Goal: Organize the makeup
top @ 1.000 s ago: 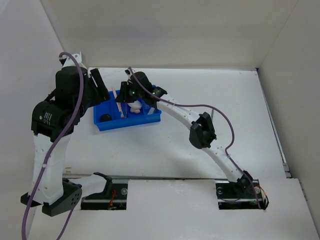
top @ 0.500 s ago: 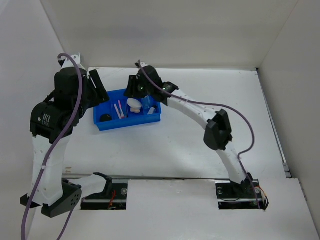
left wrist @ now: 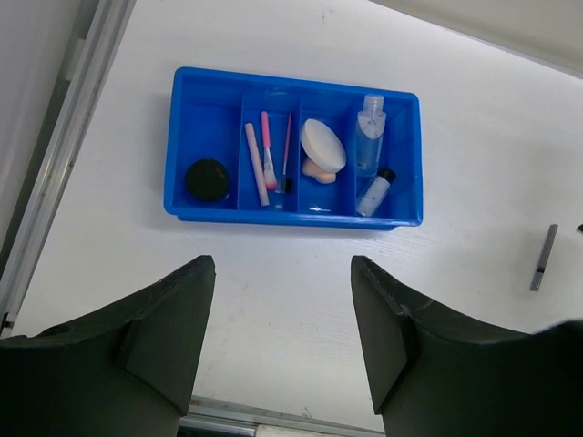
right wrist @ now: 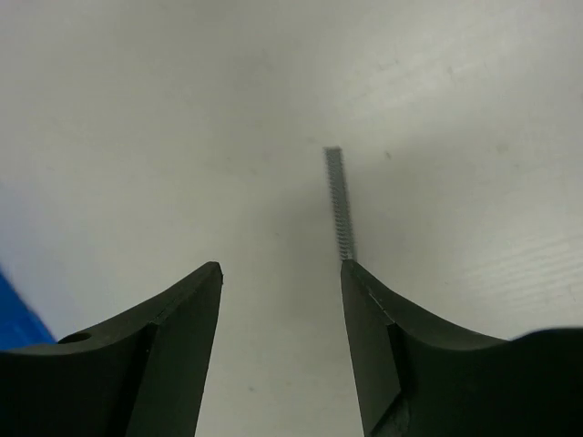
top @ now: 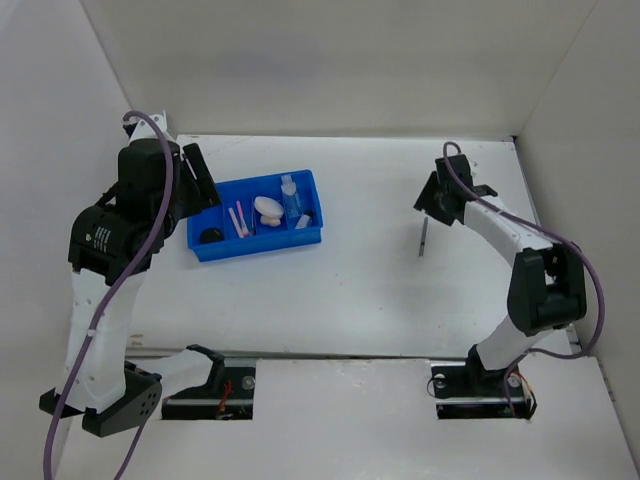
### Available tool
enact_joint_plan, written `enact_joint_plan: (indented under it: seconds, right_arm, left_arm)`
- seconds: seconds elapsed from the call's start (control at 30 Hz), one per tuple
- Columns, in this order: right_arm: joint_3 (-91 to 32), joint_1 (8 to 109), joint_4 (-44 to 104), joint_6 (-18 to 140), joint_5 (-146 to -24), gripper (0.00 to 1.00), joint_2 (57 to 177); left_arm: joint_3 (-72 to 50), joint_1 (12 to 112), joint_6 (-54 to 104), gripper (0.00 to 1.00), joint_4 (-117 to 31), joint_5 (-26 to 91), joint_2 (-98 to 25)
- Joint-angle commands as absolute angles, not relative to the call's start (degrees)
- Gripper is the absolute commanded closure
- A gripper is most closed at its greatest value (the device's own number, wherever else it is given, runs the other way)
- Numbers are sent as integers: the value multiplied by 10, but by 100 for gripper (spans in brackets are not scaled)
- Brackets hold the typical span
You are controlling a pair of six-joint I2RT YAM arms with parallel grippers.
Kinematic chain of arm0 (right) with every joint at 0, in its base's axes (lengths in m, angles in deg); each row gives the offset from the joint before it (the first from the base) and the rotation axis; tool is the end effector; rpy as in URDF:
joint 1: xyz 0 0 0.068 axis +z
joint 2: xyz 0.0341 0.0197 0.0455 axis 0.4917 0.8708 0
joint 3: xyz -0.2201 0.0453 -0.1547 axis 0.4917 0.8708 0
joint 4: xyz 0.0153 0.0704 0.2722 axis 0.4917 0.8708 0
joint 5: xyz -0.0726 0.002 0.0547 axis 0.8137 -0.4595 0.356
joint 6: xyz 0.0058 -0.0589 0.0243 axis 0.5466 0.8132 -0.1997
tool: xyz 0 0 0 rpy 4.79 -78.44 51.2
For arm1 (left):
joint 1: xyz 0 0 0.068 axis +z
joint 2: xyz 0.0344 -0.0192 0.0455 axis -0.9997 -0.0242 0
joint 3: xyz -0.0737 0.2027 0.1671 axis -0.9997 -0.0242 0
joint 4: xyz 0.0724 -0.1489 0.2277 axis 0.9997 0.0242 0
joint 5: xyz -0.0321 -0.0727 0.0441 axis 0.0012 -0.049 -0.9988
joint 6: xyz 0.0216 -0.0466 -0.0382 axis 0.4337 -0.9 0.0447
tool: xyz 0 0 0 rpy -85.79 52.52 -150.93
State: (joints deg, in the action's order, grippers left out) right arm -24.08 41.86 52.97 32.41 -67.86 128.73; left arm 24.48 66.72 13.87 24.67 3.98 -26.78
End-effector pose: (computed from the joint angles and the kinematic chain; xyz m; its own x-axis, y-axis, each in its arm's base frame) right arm 0.3789 0.0747 0.2395 -0.6372 0.4429 -0.6307 0.3313 0.8963 0.2947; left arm 0.1757 -0.0519 0.5270 -0.3723 -0.2351 -0.8978 -0.0933 0.9720 -0.2158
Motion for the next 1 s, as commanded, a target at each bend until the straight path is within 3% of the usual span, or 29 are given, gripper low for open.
enact_joint_plan:
  seconds: [0.0,0.13,0.3,0.97]
  right_arm:
    - [-215,404,559,314,-691,39,1292]
    - [-194,374,553,314,-727,39,1328]
    - [-199,368,547,319,-734,46,1376]
    - [-294,418,629,341,-650,66,1449]
  left_arm:
    - [242,669,143,42,219,41,-260]
    - [242,669,143,42,214,46,-266]
    - [248,669,143,42,214,46,-278]
    - [270,669,143,42,219,46,-285]
